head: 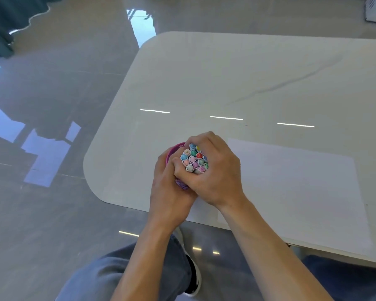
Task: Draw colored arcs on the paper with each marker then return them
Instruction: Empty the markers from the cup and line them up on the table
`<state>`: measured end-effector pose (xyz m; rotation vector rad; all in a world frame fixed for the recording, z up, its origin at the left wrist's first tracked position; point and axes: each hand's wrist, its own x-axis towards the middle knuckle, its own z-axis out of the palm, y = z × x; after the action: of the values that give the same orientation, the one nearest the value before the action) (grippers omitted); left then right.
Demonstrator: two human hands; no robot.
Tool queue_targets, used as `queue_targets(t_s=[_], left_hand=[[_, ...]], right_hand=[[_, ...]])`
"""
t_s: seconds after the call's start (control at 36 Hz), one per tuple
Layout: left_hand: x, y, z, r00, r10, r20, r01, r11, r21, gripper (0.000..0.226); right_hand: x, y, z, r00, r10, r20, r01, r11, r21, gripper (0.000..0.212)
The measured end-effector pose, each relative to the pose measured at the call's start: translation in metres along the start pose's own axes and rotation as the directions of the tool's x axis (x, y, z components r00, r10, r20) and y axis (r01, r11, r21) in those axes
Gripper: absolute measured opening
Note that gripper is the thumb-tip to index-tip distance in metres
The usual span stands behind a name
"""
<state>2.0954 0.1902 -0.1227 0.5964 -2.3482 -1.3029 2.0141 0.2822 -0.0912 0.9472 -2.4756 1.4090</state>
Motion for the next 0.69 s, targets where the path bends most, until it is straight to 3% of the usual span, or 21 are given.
queue_targets(t_s=[0.25,0.36,0.44,0.56,0.69], left_hand=[[0.002,0.0,0.002,0.999,0.025,-0.028,-0.023,0.998,0.053,0.068],[0.0,0.0,0.004,0.999,0.005,-0.041,-0.004,1.0,0.017,0.075],[0.0,0.002,0.003,0.999,-0.024,-0.034,0.023,1.0,-0.017,0.092],[0.0,0.002,0.0,0.996,-0.076,-0.036,0.073,0.995,-0.072,0.108],[0.002,0.001,-0.004,0.997,-0.074,-0.037,0.072,0.996,-0.053,0.11]], right_hand=[[0.006,-0.008,0.002,0.994,-0.09,-0.056,0.086,0.994,-0.06,0.027],[0.008,-0.011,0.0,0.988,-0.095,-0.123,0.095,0.995,-0.007,0.022],[0.012,-0.011,-0.005,0.978,-0.058,-0.201,0.074,0.995,0.069,0.018],[0.021,-0.011,-0.02,0.942,0.112,-0.317,-0.026,0.965,0.262,0.017],[0.028,0.005,-0.036,0.833,0.454,-0.317,-0.231,0.806,0.546,0.013]])
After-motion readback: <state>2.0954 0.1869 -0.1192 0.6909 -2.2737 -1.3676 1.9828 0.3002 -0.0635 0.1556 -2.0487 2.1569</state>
